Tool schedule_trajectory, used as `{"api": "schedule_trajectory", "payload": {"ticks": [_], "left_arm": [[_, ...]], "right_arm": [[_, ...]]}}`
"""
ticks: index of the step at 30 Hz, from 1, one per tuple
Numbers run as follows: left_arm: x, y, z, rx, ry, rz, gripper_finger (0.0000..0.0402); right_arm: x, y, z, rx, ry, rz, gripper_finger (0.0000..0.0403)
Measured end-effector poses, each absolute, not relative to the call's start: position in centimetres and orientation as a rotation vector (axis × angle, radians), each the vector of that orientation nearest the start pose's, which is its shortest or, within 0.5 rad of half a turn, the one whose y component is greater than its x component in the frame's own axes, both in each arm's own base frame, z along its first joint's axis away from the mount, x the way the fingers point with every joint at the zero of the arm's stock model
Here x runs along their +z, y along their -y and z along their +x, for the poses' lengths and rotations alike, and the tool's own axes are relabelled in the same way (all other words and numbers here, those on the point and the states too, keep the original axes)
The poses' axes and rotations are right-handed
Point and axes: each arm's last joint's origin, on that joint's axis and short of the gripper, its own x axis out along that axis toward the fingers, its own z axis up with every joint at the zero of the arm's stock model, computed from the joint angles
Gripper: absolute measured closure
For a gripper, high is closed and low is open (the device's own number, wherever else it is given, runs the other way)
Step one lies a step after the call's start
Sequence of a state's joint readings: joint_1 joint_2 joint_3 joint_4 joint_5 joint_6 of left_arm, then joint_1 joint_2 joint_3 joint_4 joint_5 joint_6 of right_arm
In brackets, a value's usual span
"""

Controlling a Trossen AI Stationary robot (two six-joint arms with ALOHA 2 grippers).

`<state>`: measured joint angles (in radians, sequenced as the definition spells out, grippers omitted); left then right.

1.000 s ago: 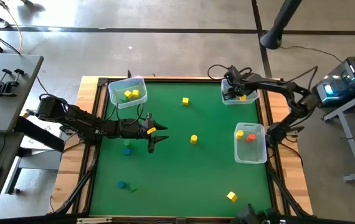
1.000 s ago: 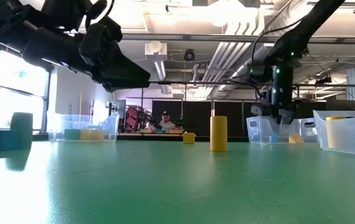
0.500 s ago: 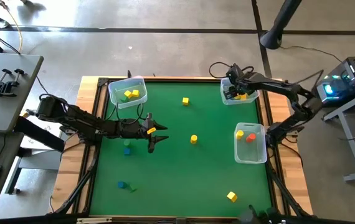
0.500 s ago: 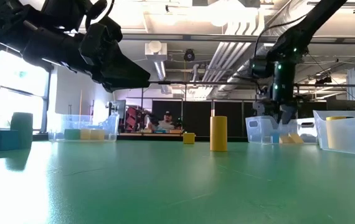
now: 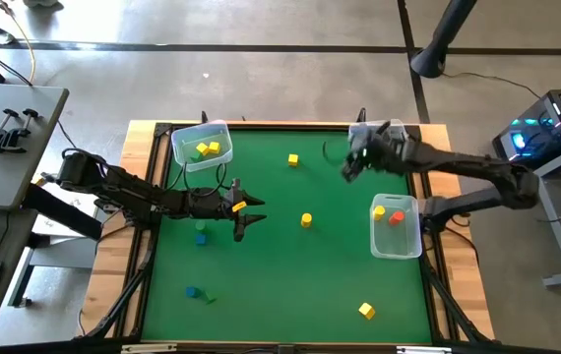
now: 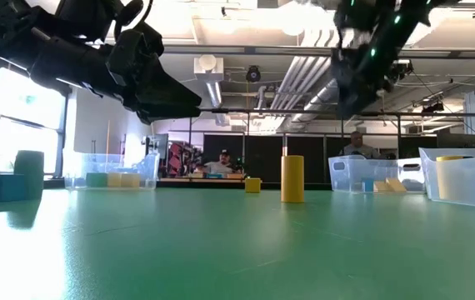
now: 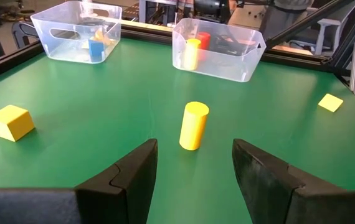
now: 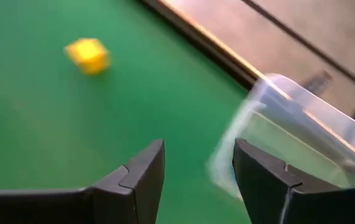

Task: Sort blocks by size
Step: Put the yellow cylindrical block into the bottom transparent bin

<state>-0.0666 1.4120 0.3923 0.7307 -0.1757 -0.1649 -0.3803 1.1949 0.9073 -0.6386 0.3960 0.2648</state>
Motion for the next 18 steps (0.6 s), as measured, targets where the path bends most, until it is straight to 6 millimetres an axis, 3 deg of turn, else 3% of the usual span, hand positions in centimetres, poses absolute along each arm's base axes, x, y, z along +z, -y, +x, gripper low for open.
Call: {"api": "schedule_trajectory", "payload": {"ticks": [6,11,14,18], "left_arm": [[15.9,1.2,25.0,0.132,-0.277,-0.129,0.0206],[15.9,1.2,25.0,0.131,-0.277,-0.127,0.0206],[15.9,1.2,25.0,0.131,-0.277,-0.125,0.0206],[15.9,1.2,25.0,0.129,-0.278,-0.109,0.0206]], "right_arm": [[26.1,1.2,23.1,-0.636,-0.797,0.050,0.0222],[25.2,-5.9,22.2,-0.396,-0.769,-0.012,0.0222],[24.7,-8.8,21.2,-0.302,-0.749,0.028,0.0222],[23.3,-10.7,20.5,-0.241,-0.705,0.134,0.0222]]}}
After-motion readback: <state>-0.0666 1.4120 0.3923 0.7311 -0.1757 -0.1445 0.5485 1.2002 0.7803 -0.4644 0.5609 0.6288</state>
